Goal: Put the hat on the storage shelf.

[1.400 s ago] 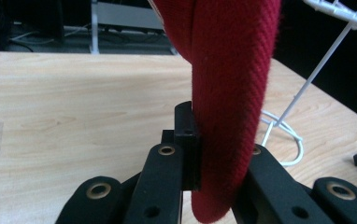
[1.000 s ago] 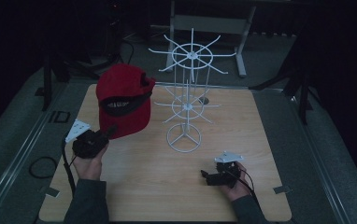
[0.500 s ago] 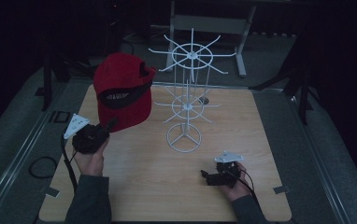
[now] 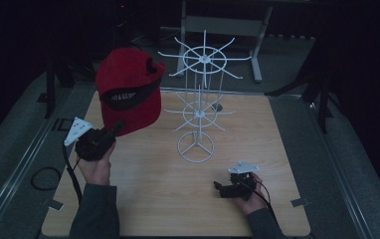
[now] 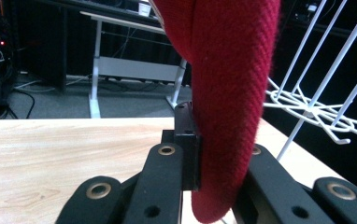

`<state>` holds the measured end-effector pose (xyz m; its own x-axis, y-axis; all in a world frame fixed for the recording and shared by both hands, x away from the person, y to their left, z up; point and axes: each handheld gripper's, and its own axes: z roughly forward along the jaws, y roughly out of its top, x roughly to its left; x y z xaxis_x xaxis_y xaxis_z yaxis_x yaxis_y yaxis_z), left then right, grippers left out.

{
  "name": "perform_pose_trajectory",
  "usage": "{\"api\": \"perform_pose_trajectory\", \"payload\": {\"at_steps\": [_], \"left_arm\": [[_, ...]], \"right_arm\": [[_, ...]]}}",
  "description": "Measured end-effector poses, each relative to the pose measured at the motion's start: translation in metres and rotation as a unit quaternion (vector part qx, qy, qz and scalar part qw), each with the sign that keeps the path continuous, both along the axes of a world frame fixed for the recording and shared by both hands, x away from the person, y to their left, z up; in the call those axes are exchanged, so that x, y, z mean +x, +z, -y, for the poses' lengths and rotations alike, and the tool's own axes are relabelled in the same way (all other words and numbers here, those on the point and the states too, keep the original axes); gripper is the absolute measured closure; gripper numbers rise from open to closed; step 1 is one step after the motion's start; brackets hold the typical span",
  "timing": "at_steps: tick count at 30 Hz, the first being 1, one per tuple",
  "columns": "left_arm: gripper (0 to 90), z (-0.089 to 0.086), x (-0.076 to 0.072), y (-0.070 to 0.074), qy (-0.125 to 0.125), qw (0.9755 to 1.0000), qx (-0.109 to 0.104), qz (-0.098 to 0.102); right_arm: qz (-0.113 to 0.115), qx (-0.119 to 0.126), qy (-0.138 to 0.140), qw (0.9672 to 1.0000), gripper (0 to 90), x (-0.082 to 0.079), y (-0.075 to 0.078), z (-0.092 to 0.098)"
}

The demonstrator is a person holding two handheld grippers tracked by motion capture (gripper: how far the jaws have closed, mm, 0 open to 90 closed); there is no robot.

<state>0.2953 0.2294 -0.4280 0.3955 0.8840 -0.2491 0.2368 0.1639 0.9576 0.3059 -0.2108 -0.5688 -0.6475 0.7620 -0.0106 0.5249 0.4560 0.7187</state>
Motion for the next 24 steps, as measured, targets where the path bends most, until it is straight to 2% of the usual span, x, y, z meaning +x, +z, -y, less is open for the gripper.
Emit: {"api": "perform_pose_trajectory", "payload": {"at_steps": [13, 24], "left_arm": [[86.0, 0.004, 0.001, 0.012, 0.001, 0.9998, -0.011, 0.018], [86.0, 0.005, 0.002, 0.027, 0.0, 0.9993, -0.012, 0.035]], "right_arm": [[0.001, -0.001, 0.001, 1.0, 12.8, 0.0, 0.0, 0.0], [0.0, -0.001, 0.0, 1.0, 12.8, 0.0, 0.0, 0.0]]}}
